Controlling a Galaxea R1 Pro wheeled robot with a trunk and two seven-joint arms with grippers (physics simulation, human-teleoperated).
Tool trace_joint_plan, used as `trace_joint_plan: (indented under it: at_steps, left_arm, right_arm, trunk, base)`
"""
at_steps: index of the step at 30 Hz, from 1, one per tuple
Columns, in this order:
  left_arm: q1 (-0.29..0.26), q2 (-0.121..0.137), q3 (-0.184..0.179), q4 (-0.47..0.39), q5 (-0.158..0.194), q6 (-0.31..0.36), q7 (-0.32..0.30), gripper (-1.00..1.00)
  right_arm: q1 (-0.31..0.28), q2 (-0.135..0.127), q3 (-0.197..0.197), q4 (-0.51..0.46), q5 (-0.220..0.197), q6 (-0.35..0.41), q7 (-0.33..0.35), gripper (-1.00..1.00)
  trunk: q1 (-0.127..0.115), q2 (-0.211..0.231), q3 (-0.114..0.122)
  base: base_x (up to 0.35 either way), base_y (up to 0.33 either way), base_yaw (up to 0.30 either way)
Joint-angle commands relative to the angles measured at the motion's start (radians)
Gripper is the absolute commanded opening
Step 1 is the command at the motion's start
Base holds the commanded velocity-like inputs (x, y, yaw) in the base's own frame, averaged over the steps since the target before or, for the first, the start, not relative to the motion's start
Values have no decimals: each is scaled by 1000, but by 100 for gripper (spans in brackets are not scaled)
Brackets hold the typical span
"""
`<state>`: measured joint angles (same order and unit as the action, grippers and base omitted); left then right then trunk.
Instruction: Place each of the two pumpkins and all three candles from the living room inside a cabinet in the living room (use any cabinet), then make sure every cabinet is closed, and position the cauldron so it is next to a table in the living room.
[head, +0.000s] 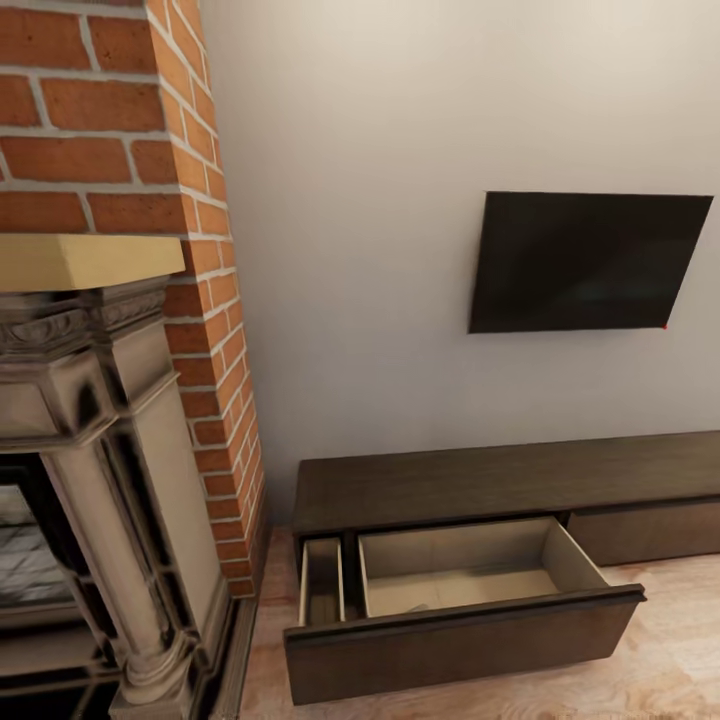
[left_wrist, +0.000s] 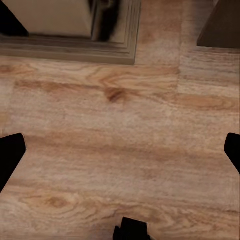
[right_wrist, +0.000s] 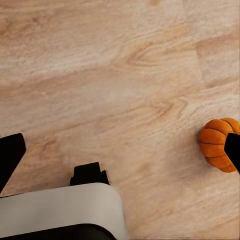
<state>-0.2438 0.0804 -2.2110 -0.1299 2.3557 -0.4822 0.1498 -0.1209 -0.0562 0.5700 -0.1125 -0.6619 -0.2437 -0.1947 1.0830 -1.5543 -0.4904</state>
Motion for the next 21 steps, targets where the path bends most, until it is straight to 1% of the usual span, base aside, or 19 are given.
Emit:
trace_joint_plan:
  at_steps: [1, 9, 21]
  left_arm:
    - [-2, 1, -5, -5, 0, -12, 7, 100]
    - [-2, 2, 5, -5, 0, -24, 2, 100]
    - [-2, 5, 8, -5, 0, -24, 2, 100]
  right_arm:
    - [0, -1, 8, -1, -8, -2, -5, 100]
    - [0, -2, 8, -1, -8, -2, -5, 100]
    - [0, -2, 8, 0, -10, -2, -5, 100]
  trunk:
    - [0, -1, -1]
    - [0, -1, -1]
    - [0, -1, -1]
  base:
    - [-240, 262, 0]
    - [-233, 268, 0]
    - [-73, 334, 0]
